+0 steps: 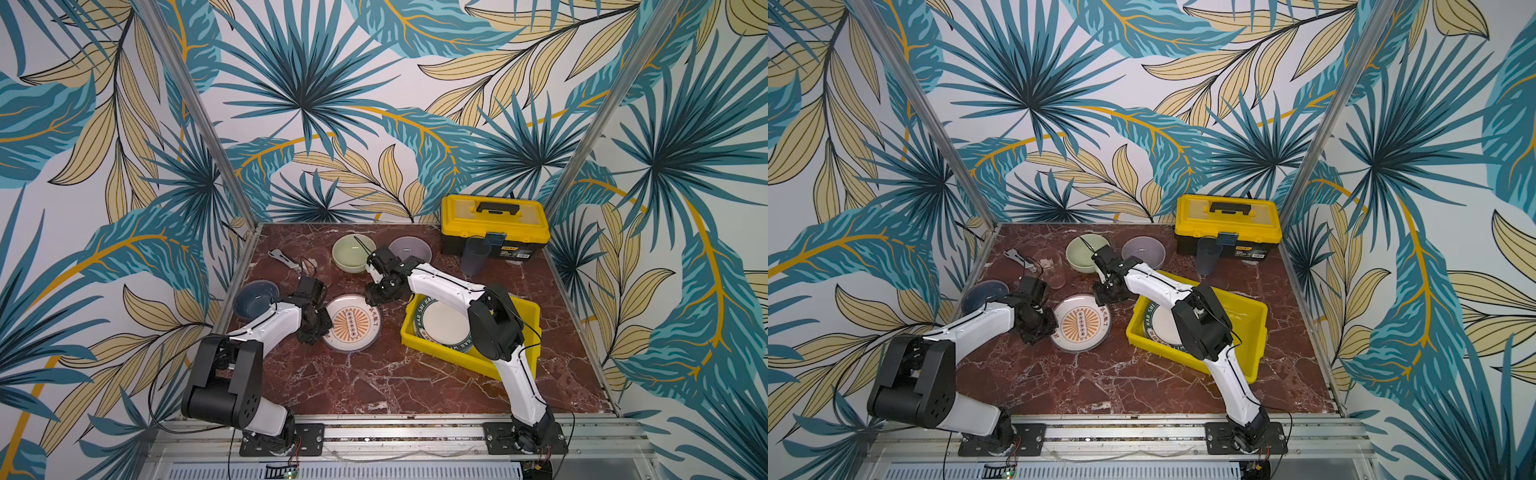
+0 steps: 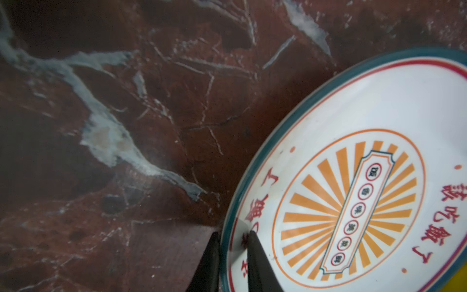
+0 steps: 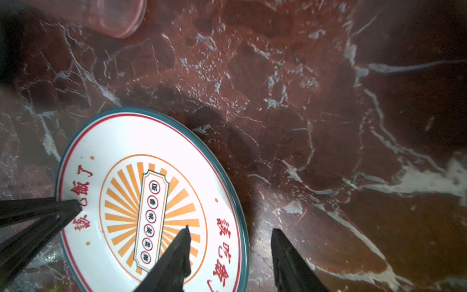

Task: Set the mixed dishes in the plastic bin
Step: 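Lower both grippers onto the rim of the orange-sunburst plate on the table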

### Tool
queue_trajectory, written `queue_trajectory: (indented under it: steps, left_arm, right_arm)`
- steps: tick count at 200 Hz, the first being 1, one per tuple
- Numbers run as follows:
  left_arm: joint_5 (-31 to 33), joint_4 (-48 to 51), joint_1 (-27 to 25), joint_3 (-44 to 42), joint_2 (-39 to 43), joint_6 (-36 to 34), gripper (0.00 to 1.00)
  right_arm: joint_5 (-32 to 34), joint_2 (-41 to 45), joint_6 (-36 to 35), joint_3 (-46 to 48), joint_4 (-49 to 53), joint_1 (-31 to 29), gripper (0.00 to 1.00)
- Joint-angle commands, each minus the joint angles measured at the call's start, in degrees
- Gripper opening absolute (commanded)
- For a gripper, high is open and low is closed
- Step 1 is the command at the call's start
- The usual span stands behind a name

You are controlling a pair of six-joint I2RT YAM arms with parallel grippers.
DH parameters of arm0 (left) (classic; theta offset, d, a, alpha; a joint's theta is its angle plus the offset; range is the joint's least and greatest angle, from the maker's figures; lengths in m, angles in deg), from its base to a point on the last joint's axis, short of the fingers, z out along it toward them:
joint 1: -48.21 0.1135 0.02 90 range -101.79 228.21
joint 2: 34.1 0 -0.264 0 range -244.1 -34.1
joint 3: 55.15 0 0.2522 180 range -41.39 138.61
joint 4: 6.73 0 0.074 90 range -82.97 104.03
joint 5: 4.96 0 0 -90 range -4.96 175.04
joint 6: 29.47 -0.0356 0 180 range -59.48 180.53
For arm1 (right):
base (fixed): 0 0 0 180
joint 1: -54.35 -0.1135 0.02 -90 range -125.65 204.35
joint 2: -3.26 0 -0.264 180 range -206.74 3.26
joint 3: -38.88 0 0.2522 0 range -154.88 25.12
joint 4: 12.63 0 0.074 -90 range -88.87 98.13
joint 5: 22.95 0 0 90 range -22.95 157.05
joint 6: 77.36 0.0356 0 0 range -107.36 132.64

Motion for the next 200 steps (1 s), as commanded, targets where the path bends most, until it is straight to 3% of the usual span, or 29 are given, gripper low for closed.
queue_trajectory:
  steps: [1, 75, 149, 200]
  left_arm:
    - [0.57, -1.20, 0.36, -2.12, -1.27, 0.08, 0.18]
    - [-1.43, -4.40, 0.47, -2.61, -4.64, 0.35, 0.14]
    - [-3.28, -5.71, 0.49, -2.78, -4.81, -0.44, 0.14]
    - [-3.46, -5.72, 0.49, -2.60, -4.42, -0.79, 0.14]
  right_arm:
    - [-3.47, -1.49, -0.11, -0.80, 1.37, 0.28, 0.54]
    - [-11.48, -0.80, -0.95, 0.88, 0.65, 2.00, 0.49]
    - [-27.47, 5.73, 1.32, 6.62, -10.08, 3.74, 0.35]
    - [-28.33, 7.31, -0.83, 6.49, -8.12, 3.81, 0.32]
